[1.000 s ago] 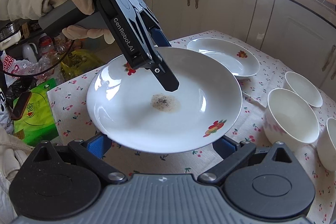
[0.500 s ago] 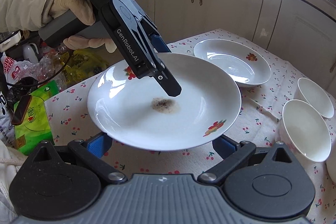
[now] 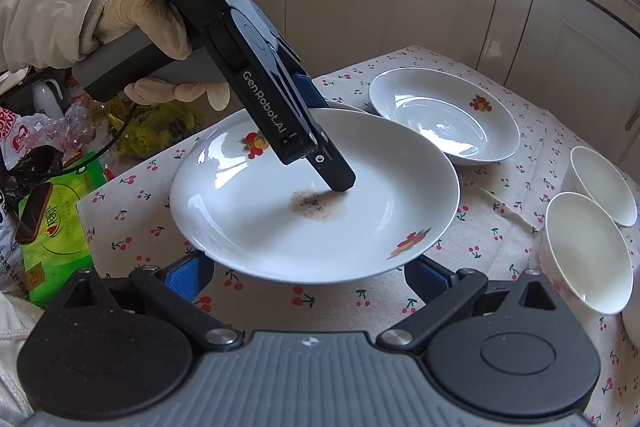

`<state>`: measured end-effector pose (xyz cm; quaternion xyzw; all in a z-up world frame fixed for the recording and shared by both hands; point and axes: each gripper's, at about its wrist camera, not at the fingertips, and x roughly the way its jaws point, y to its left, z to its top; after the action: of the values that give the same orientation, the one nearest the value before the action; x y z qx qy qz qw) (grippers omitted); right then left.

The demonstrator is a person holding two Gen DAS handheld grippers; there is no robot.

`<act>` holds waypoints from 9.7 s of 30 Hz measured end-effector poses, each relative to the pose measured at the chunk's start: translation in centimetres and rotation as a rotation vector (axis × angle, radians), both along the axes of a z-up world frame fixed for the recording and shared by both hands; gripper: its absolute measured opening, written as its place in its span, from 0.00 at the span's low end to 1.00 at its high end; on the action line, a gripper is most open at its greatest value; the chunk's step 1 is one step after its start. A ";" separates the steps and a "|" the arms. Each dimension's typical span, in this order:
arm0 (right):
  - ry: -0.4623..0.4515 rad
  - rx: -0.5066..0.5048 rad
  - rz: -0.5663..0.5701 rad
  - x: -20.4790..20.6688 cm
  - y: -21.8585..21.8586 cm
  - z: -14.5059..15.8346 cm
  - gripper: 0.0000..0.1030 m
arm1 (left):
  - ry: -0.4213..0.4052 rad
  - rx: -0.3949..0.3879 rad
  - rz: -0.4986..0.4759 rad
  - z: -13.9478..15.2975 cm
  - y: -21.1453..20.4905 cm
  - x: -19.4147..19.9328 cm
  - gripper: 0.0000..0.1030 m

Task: Organize plates and bowls
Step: 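Lift the stained plate with the left gripper over another white plate, then lower the stained plate onto the other plate and open the left gripper, then move the left gripper to the rim of the fruit-decal white plate, then grasp the fruit-decal plate rim with the left gripper and lift it, then carry the fruit-decal plate with the left gripper over the stained plate stack, then lower the plate onto the stack and open the left gripper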

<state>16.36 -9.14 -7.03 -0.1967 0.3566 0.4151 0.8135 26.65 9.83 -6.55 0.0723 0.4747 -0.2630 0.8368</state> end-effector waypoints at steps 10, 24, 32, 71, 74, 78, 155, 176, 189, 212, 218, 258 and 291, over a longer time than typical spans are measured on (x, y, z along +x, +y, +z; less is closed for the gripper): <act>0.007 0.017 -0.006 -0.4 0.2 0.4 1.00 | -0.015 0.020 -0.011 -0.1 -0.2 0.2 0.81; 0.000 0.002 -0.016 -0.3 0.9 0.1 1.00 | -0.033 0.016 0.009 0.1 0.5 0.3 0.81; -0.004 -0.009 -0.022 -0.3 1.2 0.0 1.00 | -0.056 0.007 0.009 0.7 0.7 0.0 0.81; -0.137 0.120 -0.376 -3.0 -6.5 2.5 1.00 | -0.366 -0.112 0.257 5.4 2.8 -12.5 0.93; -0.122 0.141 -0.377 -2.4 -6.6 2.7 1.00 | -0.364 -0.122 0.286 5.2 3.9 -12.2 0.93; -0.086 0.162 -0.386 -0.8 -5.8 2.6 1.00 | -0.364 -0.117 0.297 4.7 5.0 -11.1 0.93; 0.410 0.098 -0.547 29.7 3.2 -1.3 0.74 | -0.213 -0.082 -0.491 -3.1 8.0 11.0 0.82; 0.378 0.106 -0.478 30.2 3.8 -0.7 0.75 | -0.215 -0.078 -0.446 -2.7 7.7 11.0 0.82; 0.358 0.132 -0.458 28.6 3.4 1.2 0.75 | -0.240 -0.051 -0.445 -1.1 7.5 9.8 0.82; 0.312 0.188 -0.400 18.6 2.2 5.8 0.75 | -0.275 -0.032 -0.400 3.0 6.2 -0.1 0.82; 0.306 0.187 -0.378 15.2 1.8 5.8 0.75 | -0.263 -0.033 -0.392 2.8 5.8 -3.0 0.82; 0.368 0.277 -0.475 8.0 -1.2 2.5 0.75 | -0.118 -0.113 -0.348 -0.2 5.1 -7.4 0.82; 0.412 0.338 -0.504 5.6 -2.2 2.7 0.75 | -0.073 -0.025 -0.316 0.3 4.6 -7.4 0.87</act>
<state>21.93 -11.38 -4.36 0.1222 0.4765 0.2854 0.8225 19.21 14.46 -6.25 0.1452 0.4234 -0.3945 0.8025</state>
